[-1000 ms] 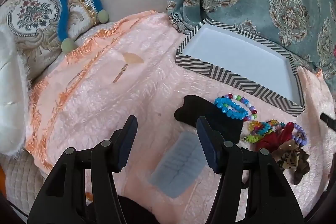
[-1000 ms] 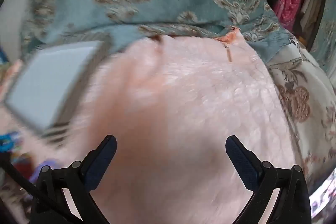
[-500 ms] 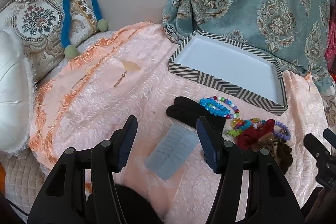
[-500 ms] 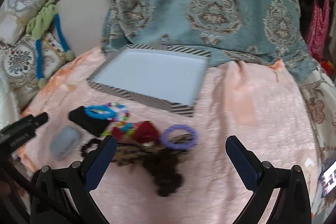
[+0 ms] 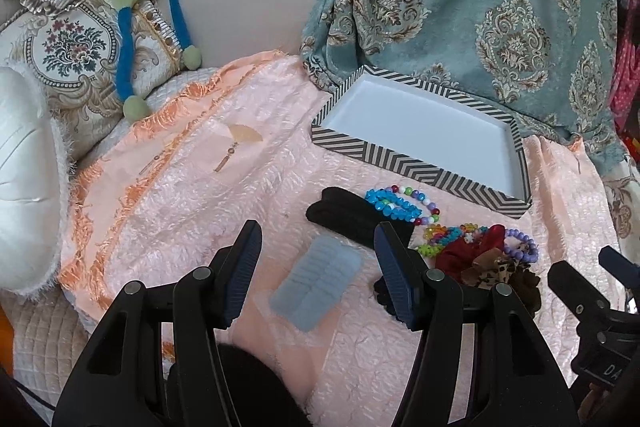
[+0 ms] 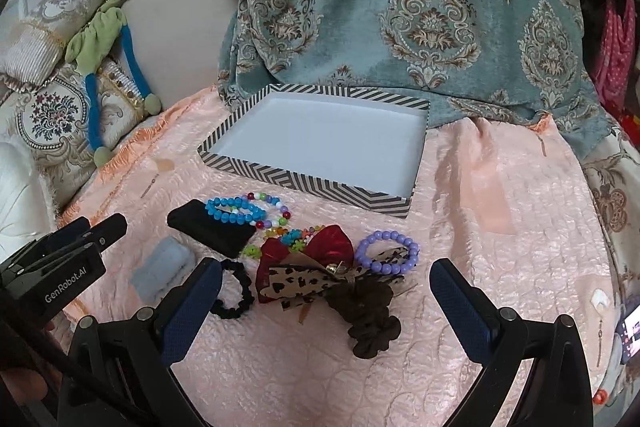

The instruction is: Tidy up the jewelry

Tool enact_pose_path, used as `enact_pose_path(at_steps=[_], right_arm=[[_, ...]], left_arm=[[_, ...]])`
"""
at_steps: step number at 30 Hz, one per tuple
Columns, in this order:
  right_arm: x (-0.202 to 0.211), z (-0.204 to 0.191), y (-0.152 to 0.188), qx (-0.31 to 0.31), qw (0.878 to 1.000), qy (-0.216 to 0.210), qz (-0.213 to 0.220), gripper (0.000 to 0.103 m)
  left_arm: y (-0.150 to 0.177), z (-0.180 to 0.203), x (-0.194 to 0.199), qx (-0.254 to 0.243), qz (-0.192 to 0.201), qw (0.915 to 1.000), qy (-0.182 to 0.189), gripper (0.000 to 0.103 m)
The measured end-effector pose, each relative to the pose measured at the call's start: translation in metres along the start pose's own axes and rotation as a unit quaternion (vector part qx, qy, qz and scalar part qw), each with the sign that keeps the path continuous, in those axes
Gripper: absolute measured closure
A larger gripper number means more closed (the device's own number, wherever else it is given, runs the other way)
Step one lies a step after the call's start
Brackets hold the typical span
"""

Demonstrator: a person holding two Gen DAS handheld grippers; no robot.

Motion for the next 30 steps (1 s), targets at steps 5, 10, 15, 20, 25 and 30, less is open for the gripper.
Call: enact_pose_path(at_steps=[5,10,15,20,25,30], right_arm=[[0.005,-0.001,0.000,0.000,1.000,0.002,0.002,0.000],[0.010,0.001,0.000,-0.004,1.000,0.004,0.008,0.000],[0.010,0.003,0.001,-0.006,1.000,0.004,0.004,0.000],[0.011,0.001,0.001,-0.003,1.000,0.004,0.005,0.000],[0.011,0.001,0.001,-0.002,1.000,0.005,0.005,0.000],[0.010,0.001,0.001,-0.002,1.000,0.005,0.003,0.000]], left_arm=[[0.001,0.008,0.003,-0.009,0.001,0.9999,0.006,0.045],[0.001,0.011,0.006,-0.014,0.002,0.9999,0.008,0.045],[0.002,0.012,0.008,-0.013,0.003,0.9999,0.006,0.045],[0.001,0.012,0.009,-0.013,0.006,0.9999,0.004,0.045],[0.001,0.012,0.010,-0.012,0.006,0.9999,0.003,0.044],[0.002,0.012,0.010,-0.014,0.004,0.9999,0.002,0.045]])
Point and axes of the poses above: each gripper's, at about its wrist camera, not at the fingertips, and x roughly against the way its jaws point, z to its right, y to its underside, the point moved 4 cm from there along -x, roughly the way its jaws point, and after that the axes turned 10 degrees about -z, right-handed, at the moved point
